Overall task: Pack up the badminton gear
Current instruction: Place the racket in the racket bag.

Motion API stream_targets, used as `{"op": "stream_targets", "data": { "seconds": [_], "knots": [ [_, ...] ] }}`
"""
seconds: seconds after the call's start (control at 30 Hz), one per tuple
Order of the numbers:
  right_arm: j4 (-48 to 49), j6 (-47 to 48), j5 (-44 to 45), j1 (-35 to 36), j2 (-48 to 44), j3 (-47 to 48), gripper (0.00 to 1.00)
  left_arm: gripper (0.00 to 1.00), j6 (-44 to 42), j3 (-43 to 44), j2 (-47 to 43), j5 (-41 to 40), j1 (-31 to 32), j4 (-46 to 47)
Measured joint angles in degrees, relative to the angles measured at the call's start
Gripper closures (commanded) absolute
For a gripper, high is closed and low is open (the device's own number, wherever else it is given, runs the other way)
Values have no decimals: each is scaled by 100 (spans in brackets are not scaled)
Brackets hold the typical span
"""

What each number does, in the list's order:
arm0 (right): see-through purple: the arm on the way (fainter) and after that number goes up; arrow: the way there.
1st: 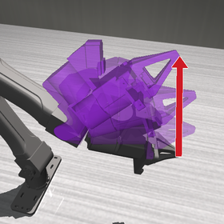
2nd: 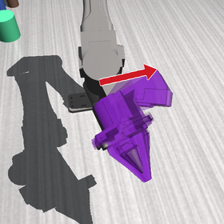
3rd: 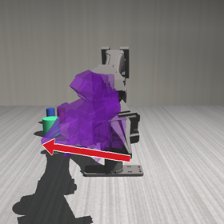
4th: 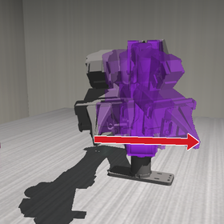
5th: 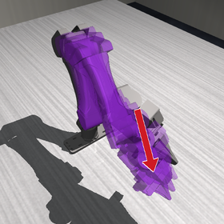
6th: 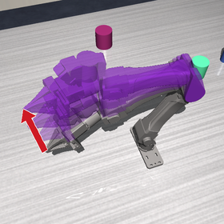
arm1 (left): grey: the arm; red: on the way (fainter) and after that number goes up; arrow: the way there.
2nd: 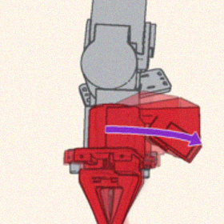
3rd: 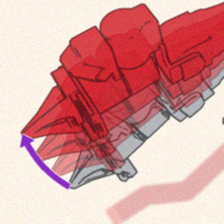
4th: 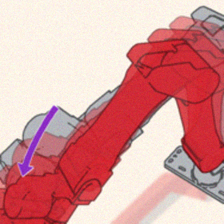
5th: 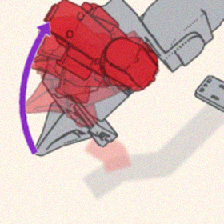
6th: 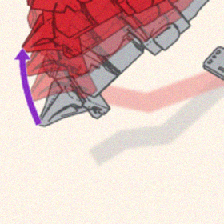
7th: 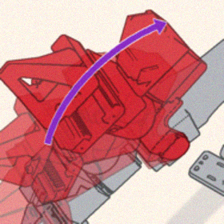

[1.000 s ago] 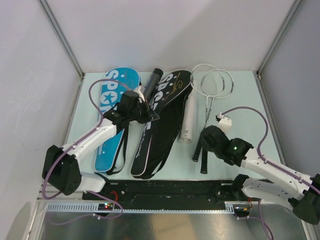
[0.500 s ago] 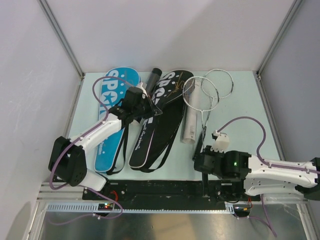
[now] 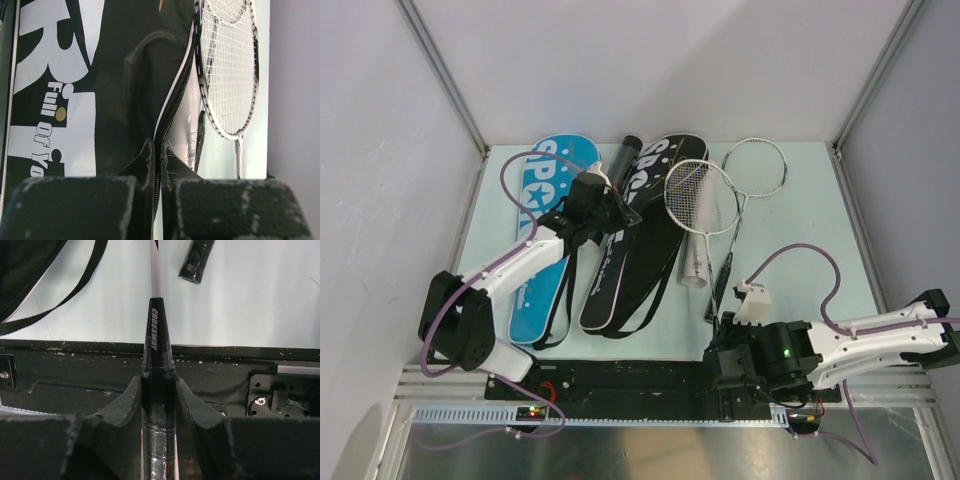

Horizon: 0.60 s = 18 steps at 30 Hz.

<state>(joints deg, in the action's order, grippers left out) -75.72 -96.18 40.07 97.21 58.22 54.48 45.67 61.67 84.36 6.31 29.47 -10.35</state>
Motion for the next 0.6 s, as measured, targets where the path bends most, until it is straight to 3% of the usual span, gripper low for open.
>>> {"op": "stream_targets", "data": {
  "seconds": [0.6],
  "knots": [
    [-42,-1113,-160,822,780,129,100,100,68,332,111,-199,-92,98]
  ]
}}
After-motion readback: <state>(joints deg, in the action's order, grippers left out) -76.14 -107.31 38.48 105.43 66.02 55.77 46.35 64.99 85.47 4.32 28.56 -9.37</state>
